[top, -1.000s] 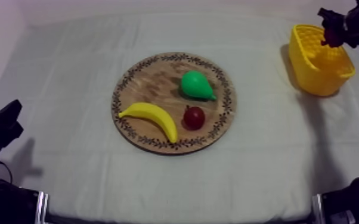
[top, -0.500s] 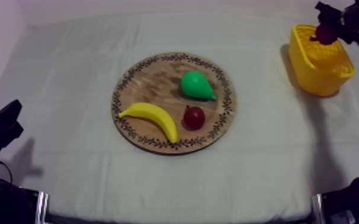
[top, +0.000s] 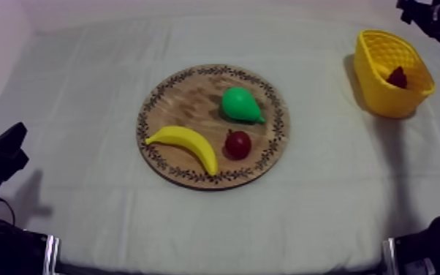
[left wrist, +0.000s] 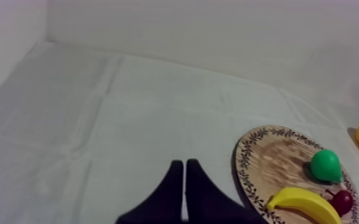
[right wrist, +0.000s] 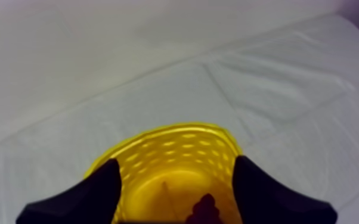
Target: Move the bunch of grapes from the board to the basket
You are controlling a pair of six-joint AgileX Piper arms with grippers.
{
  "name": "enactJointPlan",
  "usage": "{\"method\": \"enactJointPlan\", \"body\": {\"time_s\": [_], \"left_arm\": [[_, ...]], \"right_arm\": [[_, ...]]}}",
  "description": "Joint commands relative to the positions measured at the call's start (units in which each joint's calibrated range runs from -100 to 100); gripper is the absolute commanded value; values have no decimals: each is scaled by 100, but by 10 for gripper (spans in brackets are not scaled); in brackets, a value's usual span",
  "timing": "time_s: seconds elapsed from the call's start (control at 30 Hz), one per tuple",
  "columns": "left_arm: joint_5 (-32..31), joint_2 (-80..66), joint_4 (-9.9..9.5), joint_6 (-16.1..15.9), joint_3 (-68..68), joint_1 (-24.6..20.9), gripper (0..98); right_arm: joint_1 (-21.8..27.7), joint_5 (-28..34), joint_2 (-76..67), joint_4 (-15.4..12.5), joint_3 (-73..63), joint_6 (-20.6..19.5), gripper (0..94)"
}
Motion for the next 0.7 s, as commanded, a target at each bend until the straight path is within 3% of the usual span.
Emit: {"method": "enactJointPlan", "body": {"time_s": [0.0,0.13,0.23,0.3,0.33,0.43,0.47,0.53,0.67], "left_arm": [[1,0,2,0,-3,-3,1],[1,0,2,0,-3,-3,1],[1,0,2,0,-3,-3,1],[1,0,2,0,-3,-3,1],[1,0,2,0,-3,-3,1],[1,0,2,0,-3,-3,1],[1,0,2,0,-3,-3,1],[1,0,2,0,-3,-3,1],[1,0,2,0,-3,-3,1]], "right_arm": [[-16,-66,-371,-344,197,527,530],[-67,-107,-1023,-897,613,1074,522],[-105,-194,-1547,-1535,945,1720,517],[-140,-295,-1895,-2244,1171,2432,513],[-169,-379,-2071,-2745,1304,2932,510],[-369,-867,-2584,-4698,1814,4879,504],[-424,-980,-2755,-5179,1971,5364,504],[-481,-1069,-3094,-5758,2244,5954,500],[-526,-1078,-3741,-6184,2735,6458,491]]}}
